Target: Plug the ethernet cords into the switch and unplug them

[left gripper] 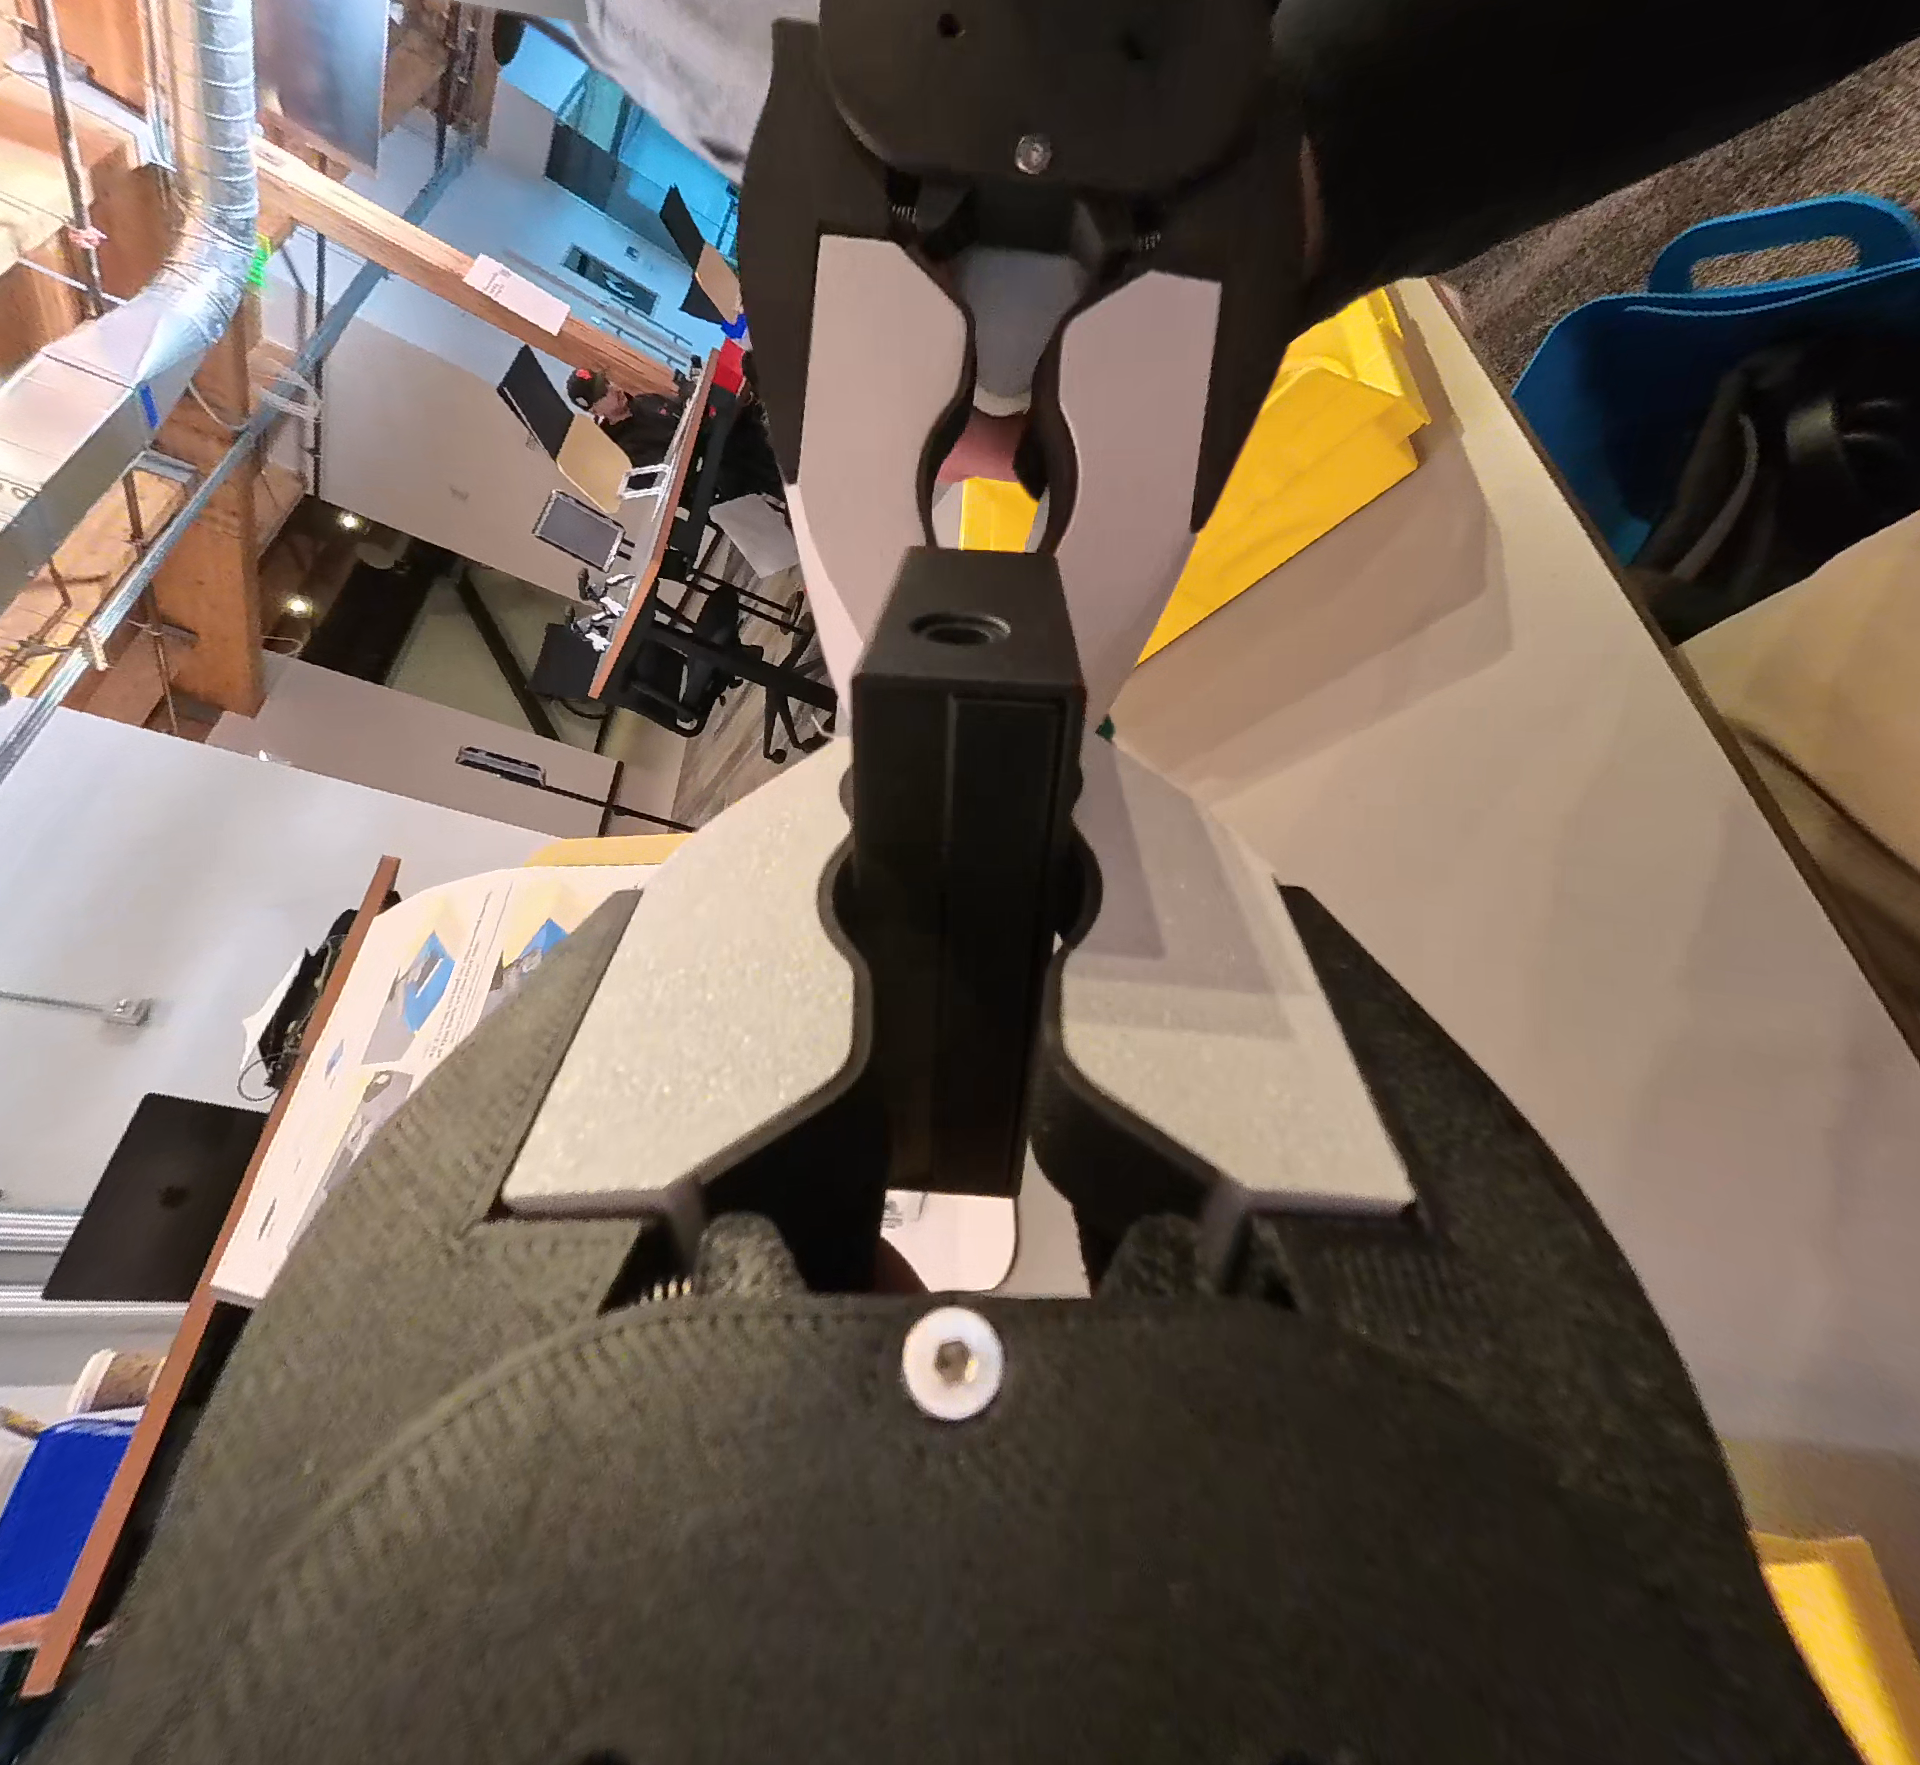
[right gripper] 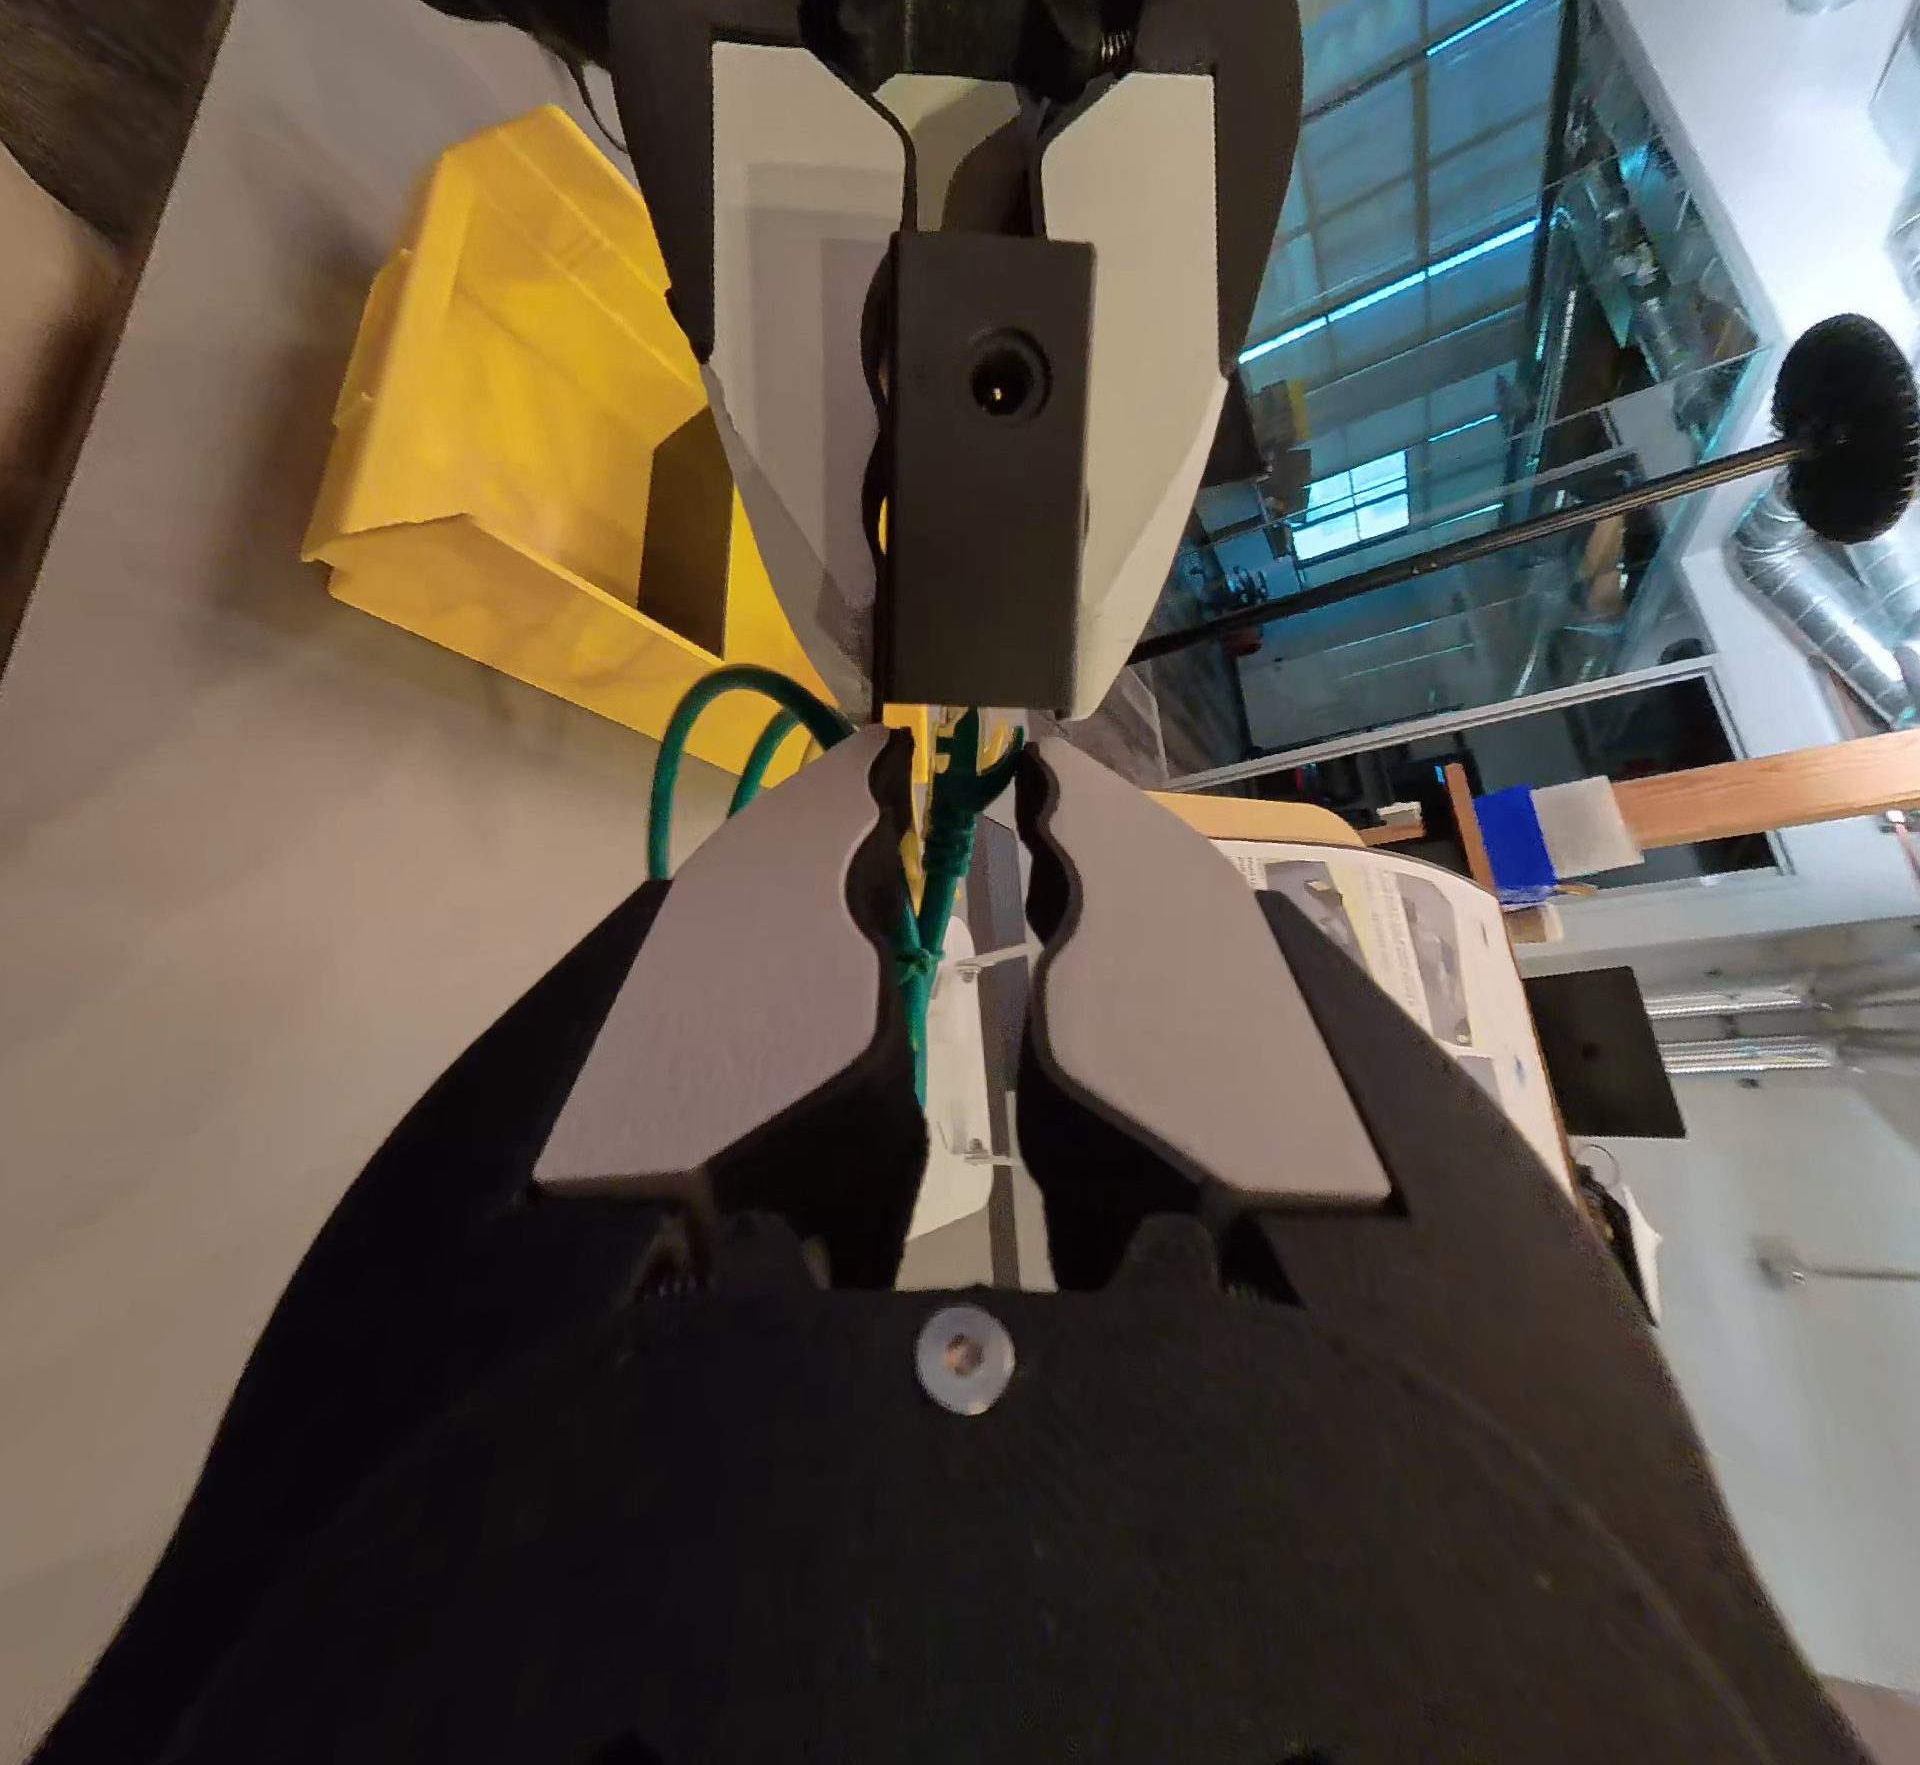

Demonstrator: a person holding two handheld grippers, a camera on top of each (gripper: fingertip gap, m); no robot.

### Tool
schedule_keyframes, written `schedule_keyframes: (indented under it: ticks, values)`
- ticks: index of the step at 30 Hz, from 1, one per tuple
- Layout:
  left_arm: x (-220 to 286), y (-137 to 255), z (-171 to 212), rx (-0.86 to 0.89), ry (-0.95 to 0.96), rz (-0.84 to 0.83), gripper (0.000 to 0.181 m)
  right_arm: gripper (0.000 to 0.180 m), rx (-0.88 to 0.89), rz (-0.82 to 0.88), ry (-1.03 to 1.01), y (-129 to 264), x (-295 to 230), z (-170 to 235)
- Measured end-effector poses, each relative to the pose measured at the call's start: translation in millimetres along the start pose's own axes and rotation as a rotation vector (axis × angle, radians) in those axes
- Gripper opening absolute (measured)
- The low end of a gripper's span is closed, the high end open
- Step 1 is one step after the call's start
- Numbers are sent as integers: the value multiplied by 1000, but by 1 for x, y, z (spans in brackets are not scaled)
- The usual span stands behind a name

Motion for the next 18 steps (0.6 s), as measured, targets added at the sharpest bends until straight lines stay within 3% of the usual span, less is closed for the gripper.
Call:
schedule_keyframes:
  ticks: [18]
  values:
    - [1, 0, 0, 4, 3, 18, 30, 13, 16, -19, 3, 12, 2, -5]
Point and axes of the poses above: each gripper's, where its closed fingertips meet, y back along the fingers, z out of its underside, x = y × z across the jaws, the point moved 10 cm from there along y, back along the fingers, and after that the axes turned 6 degrees about -z, right-handed, at the moved point
